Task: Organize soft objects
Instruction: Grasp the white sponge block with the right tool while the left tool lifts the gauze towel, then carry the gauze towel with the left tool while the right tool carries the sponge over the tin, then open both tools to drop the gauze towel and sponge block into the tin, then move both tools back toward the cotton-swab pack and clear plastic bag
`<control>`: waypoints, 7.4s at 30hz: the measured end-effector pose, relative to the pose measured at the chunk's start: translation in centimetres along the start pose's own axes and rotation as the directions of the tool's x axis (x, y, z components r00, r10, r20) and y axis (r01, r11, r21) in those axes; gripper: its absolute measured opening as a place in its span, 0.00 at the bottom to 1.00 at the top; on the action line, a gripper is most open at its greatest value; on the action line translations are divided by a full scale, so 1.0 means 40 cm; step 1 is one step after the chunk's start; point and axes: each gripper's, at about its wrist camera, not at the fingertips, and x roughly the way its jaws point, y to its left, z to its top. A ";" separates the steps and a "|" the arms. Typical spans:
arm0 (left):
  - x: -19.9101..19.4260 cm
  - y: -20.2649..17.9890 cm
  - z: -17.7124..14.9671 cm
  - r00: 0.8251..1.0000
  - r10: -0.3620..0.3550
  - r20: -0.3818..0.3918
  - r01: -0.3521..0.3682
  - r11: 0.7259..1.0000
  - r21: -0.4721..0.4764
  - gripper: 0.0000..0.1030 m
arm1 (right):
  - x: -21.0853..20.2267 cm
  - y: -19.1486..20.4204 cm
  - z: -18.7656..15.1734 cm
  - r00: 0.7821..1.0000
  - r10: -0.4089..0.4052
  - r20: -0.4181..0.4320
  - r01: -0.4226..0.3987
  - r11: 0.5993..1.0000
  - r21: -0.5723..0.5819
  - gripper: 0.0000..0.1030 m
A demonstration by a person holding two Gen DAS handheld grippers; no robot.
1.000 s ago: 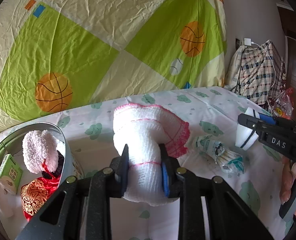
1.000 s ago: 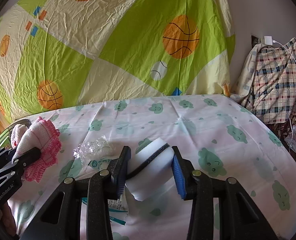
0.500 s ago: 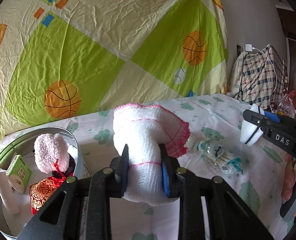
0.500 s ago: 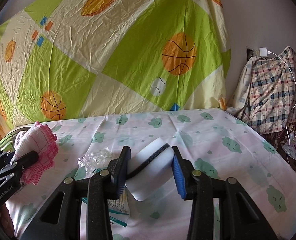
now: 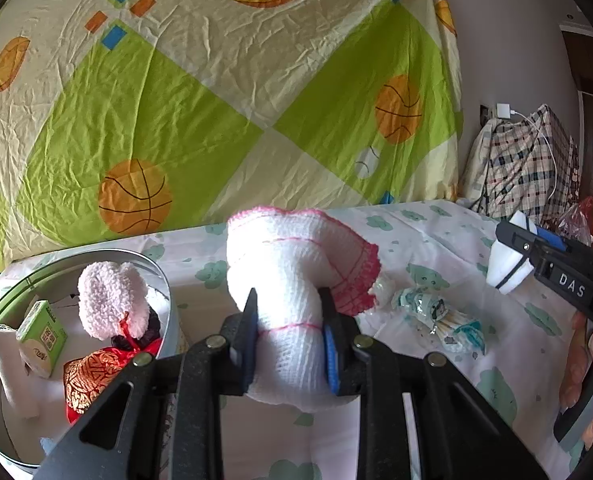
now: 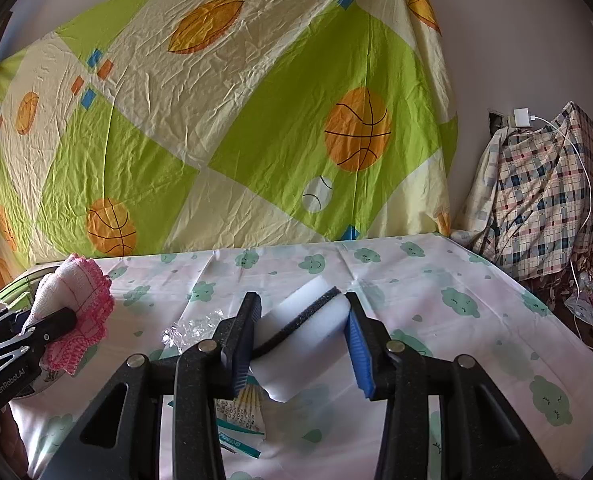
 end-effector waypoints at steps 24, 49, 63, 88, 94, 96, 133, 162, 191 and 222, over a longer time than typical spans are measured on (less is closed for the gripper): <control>-0.068 0.029 -0.014 0.994 0.063 0.086 -0.060 0.997 -0.040 0.24 | -0.036 0.049 -0.010 0.997 0.049 0.059 -0.046 0.998 -0.038 0.44; -0.126 0.068 -0.030 0.986 0.103 0.133 -0.092 0.992 -0.086 0.25 | -0.049 0.133 -0.023 0.994 0.086 0.061 -0.081 0.993 -0.081 0.45; -0.160 0.101 -0.043 0.981 0.121 0.149 -0.105 0.988 -0.111 0.25 | -0.060 0.169 -0.029 0.989 0.133 0.061 -0.128 0.988 -0.081 0.46; -0.200 0.193 -0.065 0.972 0.177 0.153 -0.154 0.976 -0.151 0.25 | -0.081 0.319 -0.051 0.962 0.269 0.048 -0.260 0.955 -0.140 0.46; -0.207 0.211 -0.068 0.971 0.184 0.155 -0.160 0.974 -0.160 0.25 | -0.080 0.353 -0.056 0.955 0.294 0.038 -0.286 0.946 -0.153 0.46; -0.209 0.215 -0.069 0.970 0.187 0.156 -0.162 0.974 -0.160 0.25 | -0.079 0.364 -0.057 0.952 0.302 0.037 -0.293 0.943 -0.157 0.46; -0.255 0.290 -0.087 0.960 0.206 0.190 -0.163 0.962 -0.219 0.25 | -0.098 0.489 -0.075 0.918 0.396 0.024 -0.383 0.901 -0.202 0.46; -0.286 0.354 -0.101 0.950 0.241 0.198 -0.184 0.945 -0.270 0.25 | -0.109 0.574 -0.081 0.894 0.448 0.011 -0.430 0.864 -0.263 0.47; -0.157 0.596 -0.001 0.971 0.230 -0.072 -0.241 0.925 -0.295 0.25 | 0.069 0.796 0.031 0.829 0.522 -0.202 -0.560 0.776 -0.290 0.49; -0.157 0.415 0.008 0.957 0.286 -0.050 -0.291 0.942 -0.168 0.99 | 0.023 0.552 0.011 0.924 0.355 -0.139 -0.381 0.882 -0.278 0.82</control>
